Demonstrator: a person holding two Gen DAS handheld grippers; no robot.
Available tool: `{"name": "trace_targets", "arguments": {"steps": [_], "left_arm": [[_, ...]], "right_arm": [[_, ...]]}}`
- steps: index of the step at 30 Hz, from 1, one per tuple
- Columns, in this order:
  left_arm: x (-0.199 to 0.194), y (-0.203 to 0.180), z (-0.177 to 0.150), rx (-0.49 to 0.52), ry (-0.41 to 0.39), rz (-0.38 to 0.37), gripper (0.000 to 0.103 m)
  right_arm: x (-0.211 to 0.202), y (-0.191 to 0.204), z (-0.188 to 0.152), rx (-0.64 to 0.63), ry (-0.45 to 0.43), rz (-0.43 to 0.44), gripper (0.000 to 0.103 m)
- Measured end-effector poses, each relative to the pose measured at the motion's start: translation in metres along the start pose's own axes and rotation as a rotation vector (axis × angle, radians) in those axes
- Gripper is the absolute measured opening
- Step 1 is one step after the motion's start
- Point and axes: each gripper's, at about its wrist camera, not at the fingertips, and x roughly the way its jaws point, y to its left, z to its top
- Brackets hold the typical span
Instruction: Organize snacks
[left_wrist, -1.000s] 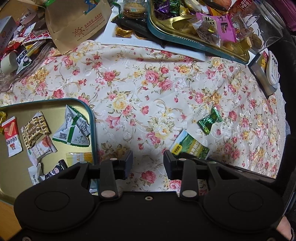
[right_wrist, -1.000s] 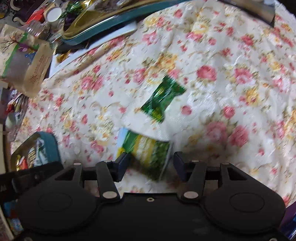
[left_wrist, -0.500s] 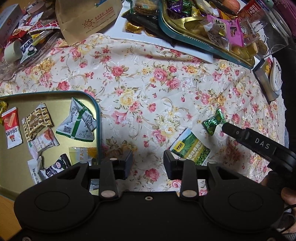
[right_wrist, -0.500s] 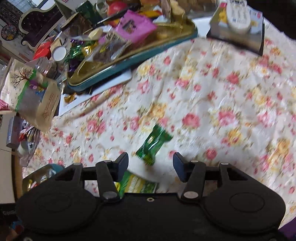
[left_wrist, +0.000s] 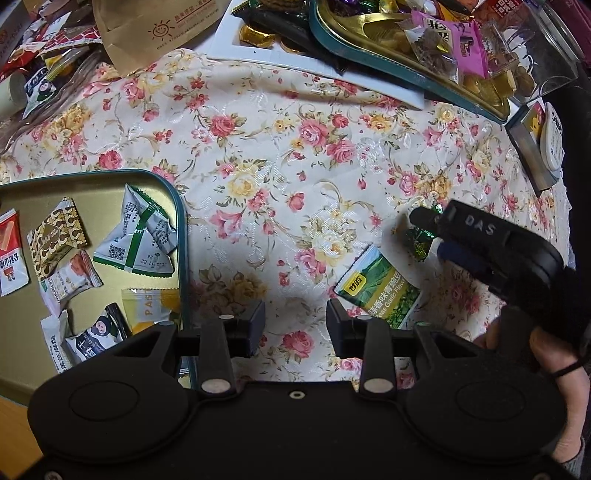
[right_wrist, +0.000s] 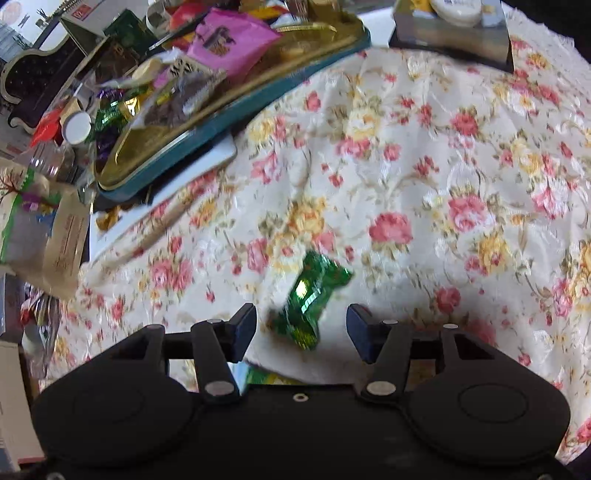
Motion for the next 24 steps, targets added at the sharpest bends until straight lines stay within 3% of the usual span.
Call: {"name": "trace_targets", "arguments": {"steps": [4,7,9,12,19,24], "left_arm": [[0.001,0.002,0.0,0.004,0.008,-0.006,0.044],[0.002,0.004,0.0,-0.003,0.013,-0.009,0.045],[0.002,0.003,0.0,-0.01,0.013,-0.012,0.044],[0.003,0.0,-0.001,-0.018,0.016,-0.023,0.044],[0.019,-0.019,-0.008,-0.073,0.089,-0.12,0.044],[0.033,-0.039,-0.011,-0.151,0.08,-0.118,0.044]], "right_arm": [[0.008,0.016,0.002,-0.055,-0.047,-0.051,0.052],[0.011,0.03,-0.001,-0.15,-0.075,-0.113,0.039],[0.013,0.036,-0.005,-0.219,-0.088,-0.151,0.022],[0.013,0.033,-0.007,-0.253,-0.094,-0.152,0.019],[-0.012,0.004,0.003,-0.163,-0.09,-0.118,0.019],[-0.031,-0.014,0.006,-0.131,-0.104,-0.099,0.019]]}}
